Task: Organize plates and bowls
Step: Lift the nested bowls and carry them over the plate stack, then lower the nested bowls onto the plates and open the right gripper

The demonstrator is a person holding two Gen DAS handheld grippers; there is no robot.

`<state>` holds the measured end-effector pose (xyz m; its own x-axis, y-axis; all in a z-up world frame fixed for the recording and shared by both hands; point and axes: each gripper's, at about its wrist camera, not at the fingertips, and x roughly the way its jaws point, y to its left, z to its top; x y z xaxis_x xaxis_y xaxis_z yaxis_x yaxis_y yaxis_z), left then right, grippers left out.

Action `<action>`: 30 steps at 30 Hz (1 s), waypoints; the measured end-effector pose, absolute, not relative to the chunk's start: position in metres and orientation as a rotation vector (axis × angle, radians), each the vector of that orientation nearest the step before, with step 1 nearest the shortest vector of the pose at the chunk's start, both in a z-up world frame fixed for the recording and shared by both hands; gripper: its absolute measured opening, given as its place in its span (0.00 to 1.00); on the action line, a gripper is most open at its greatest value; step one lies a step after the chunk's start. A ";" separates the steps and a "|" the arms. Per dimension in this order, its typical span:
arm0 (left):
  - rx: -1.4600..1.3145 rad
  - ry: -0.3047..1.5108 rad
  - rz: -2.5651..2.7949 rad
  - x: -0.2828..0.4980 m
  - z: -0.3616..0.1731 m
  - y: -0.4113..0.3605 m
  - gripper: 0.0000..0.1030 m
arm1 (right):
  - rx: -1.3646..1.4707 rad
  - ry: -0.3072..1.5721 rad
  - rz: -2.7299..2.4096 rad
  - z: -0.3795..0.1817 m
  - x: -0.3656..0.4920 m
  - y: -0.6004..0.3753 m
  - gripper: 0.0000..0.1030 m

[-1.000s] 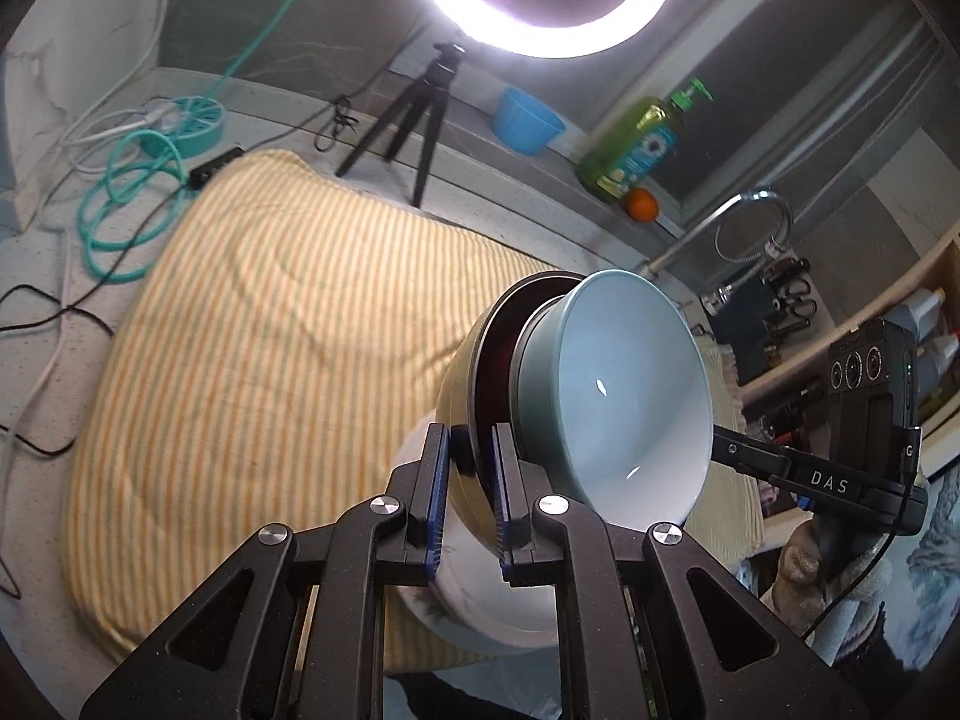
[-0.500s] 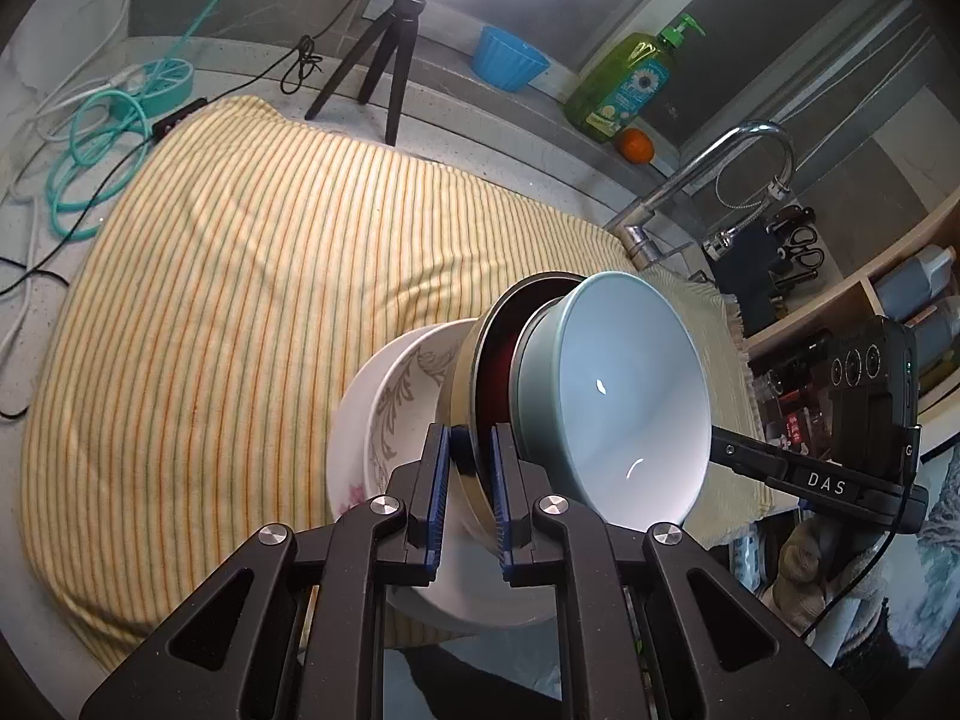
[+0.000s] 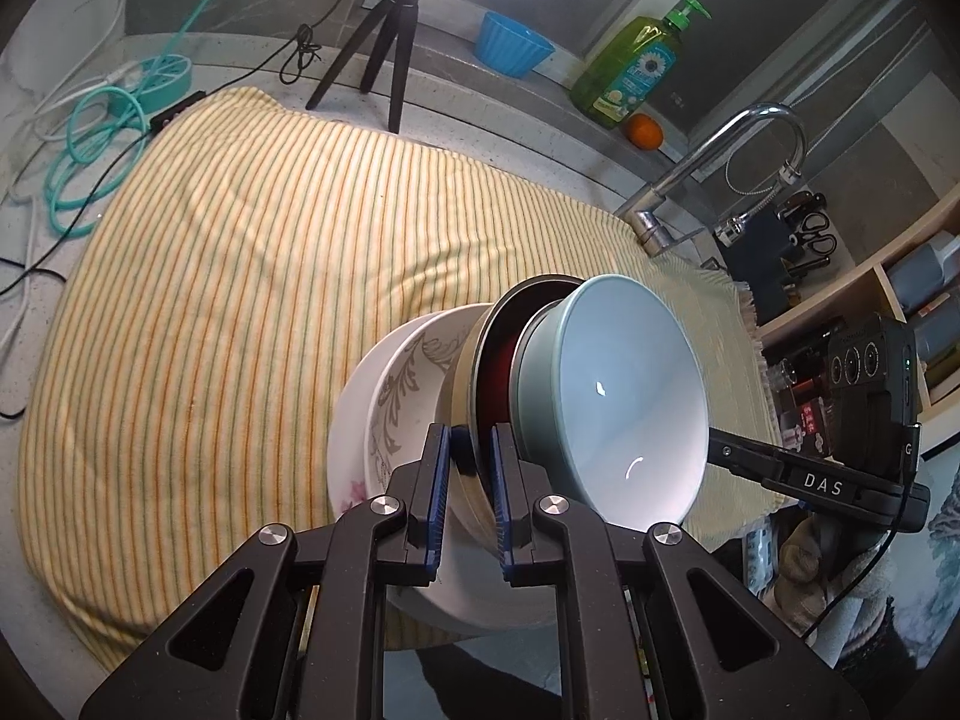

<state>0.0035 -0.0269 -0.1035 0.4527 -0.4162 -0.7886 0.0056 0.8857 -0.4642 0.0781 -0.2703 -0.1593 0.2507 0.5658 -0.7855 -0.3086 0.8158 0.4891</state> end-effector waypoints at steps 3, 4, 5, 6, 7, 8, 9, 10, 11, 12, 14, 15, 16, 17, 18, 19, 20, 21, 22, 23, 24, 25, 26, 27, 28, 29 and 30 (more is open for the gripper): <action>-0.428 1.076 -0.274 0.003 -0.103 -0.027 0.10 | 0.237 1.180 0.602 -0.160 0.077 -0.270 0.13; -0.428 1.076 -0.274 0.004 -0.103 -0.027 0.10 | 0.237 1.180 0.601 -0.160 0.078 -0.269 0.13; -0.426 1.075 -0.273 0.004 -0.103 -0.027 0.10 | 0.235 1.180 0.601 -0.159 0.078 -0.269 0.13; -0.424 1.076 -0.270 0.004 -0.103 -0.027 0.11 | 0.232 1.179 0.600 -0.159 0.078 -0.269 0.13; -0.424 1.077 -0.267 0.003 -0.103 -0.027 0.12 | 0.230 1.179 0.595 -0.159 0.078 -0.270 0.13; -0.425 1.078 -0.267 0.003 -0.104 -0.027 0.13 | 0.231 1.178 0.592 -0.160 0.078 -0.270 0.13; -0.423 1.079 -0.266 0.003 -0.104 -0.027 0.14 | 0.231 1.177 0.590 -0.160 0.078 -0.272 0.15; -0.423 1.080 -0.267 0.003 -0.104 -0.027 0.14 | 0.228 1.174 0.586 -0.159 0.078 -0.273 0.18; -0.421 1.079 -0.267 0.002 -0.103 -0.027 0.14 | 0.225 1.168 0.582 -0.159 0.077 -0.275 0.20; -0.418 1.077 -0.265 0.001 -0.102 -0.026 0.14 | 0.222 1.159 0.579 -0.157 0.076 -0.277 0.24; -0.413 1.072 -0.260 0.000 -0.100 -0.025 0.16 | 0.224 1.142 0.580 -0.152 0.074 -0.281 0.33; -0.412 1.071 -0.257 -0.001 -0.100 -0.025 0.17 | 0.221 1.132 0.579 -0.150 0.073 -0.283 0.38; -0.410 1.069 -0.256 -0.001 -0.099 -0.024 0.20 | 0.218 1.128 0.578 -0.148 0.073 -0.284 0.40; -0.409 1.066 -0.251 -0.002 -0.098 -0.022 0.25 | 0.219 1.124 0.575 -0.147 0.073 -0.285 0.40; -0.409 1.063 -0.242 -0.003 -0.097 -0.021 0.27 | 0.222 1.122 0.573 -0.145 0.073 -0.286 0.41; -0.406 1.058 -0.237 -0.004 -0.096 -0.020 0.27 | 0.220 1.117 0.569 -0.144 0.072 -0.287 0.41; -0.401 1.055 -0.233 -0.005 -0.094 -0.019 0.27 | 0.210 1.107 0.562 -0.142 0.071 -0.288 0.41; -0.398 1.050 -0.228 -0.008 -0.092 -0.018 0.27 | 0.199 1.100 0.559 -0.140 0.069 -0.288 0.42; -0.389 1.042 -0.226 -0.010 -0.088 -0.018 0.27 | 0.186 1.090 0.556 -0.138 0.067 -0.288 0.45; -0.379 1.038 -0.221 -0.013 -0.086 -0.018 0.28 | 0.176 1.079 0.555 -0.135 0.064 -0.289 0.47; -0.368 1.031 -0.215 -0.015 -0.082 -0.020 0.28 | 0.167 1.070 0.554 -0.133 0.062 -0.289 0.51; -0.360 1.023 -0.212 -0.018 -0.079 -0.021 0.31 | 0.156 1.056 0.552 -0.129 0.059 -0.289 0.54; -0.352 1.015 -0.210 -0.021 -0.076 -0.022 0.38 | 0.145 1.044 0.551 -0.126 0.056 -0.290 0.55; -0.340 1.006 -0.208 -0.025 -0.073 -0.023 0.43 | 0.134 1.029 0.552 -0.122 0.052 -0.289 0.57; -0.325 0.995 -0.202 -0.028 -0.069 -0.025 0.53 | 0.123 1.014 0.554 -0.118 0.048 -0.289 0.59; -0.311 0.985 -0.195 -0.032 -0.065 -0.027 0.55 | 0.115 1.002 0.555 -0.115 0.044 -0.289 0.61; -0.292 0.975 -0.194 -0.036 -0.061 -0.030 0.55 | 0.105 0.986 0.554 -0.112 0.040 -0.289 0.66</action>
